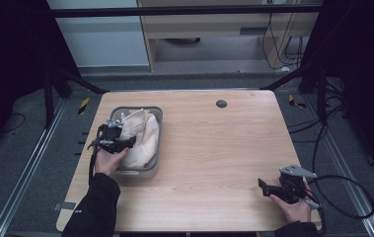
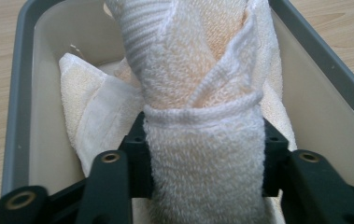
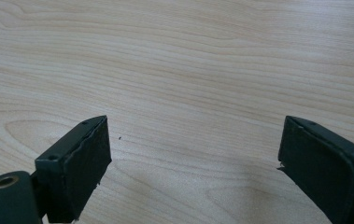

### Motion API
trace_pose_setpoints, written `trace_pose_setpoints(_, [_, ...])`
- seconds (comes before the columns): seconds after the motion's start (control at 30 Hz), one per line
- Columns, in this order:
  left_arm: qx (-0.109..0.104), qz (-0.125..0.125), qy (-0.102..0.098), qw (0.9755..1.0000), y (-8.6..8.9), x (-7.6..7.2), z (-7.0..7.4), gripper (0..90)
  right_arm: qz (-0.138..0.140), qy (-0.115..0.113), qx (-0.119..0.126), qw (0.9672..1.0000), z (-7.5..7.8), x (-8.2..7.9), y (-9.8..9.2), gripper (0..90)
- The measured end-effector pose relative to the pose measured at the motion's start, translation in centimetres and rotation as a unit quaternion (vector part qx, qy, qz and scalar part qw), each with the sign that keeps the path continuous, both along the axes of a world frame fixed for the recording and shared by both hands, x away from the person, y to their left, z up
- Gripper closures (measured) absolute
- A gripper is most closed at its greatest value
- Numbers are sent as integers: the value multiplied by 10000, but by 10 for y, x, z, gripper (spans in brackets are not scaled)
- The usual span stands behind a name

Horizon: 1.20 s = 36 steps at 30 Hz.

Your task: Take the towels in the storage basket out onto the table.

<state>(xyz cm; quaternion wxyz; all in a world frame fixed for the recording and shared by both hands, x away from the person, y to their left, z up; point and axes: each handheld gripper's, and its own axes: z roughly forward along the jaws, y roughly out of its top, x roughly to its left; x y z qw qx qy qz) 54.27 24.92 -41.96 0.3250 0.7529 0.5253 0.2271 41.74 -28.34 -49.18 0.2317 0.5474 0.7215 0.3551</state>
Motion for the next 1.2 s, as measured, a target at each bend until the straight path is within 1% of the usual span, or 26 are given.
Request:
trace_pose_setpoints(0.2, [-19,65,0,10000,2,-2,3,600,15,14,-5,10000,0,0,0,92])
trace_pose_setpoints(0.53, [-129,145,-111,9998,10,-9,15,624,15,33,-4,10000,0,0,0,91])
trace_pose_setpoints(0.63, [-156,141,-230,9995,12,-14,23,627,15,30,-30,10000,0,1,0,91])
trace_pose_setpoints(0.7, [-155,133,-252,9995,12,-15,26,628,6,36,-30,10000,0,0,0,90])
trace_pose_setpoints(0.77, [-192,153,-334,9991,14,-18,33,630,5,38,-25,10000,0,0,0,90])
trace_pose_setpoints(0.8, [-192,153,-334,9991,14,-18,33,632,5,38,-25,10000,0,0,0,90])
trace_pose_setpoints(0.9, [-197,138,-457,9987,16,-23,45,635,5,38,-34,10000,0,0,0,90])
trace_pose_setpoints(1.03, [-201,120,-535,9983,18,-27,51,639,11,43,-37,10000,0,0,0,89])
trace_pose_setpoints(1.2, [-238,142,-601,9978,20,-29,54,646,15,44,-41,10000,0,0,0,88])
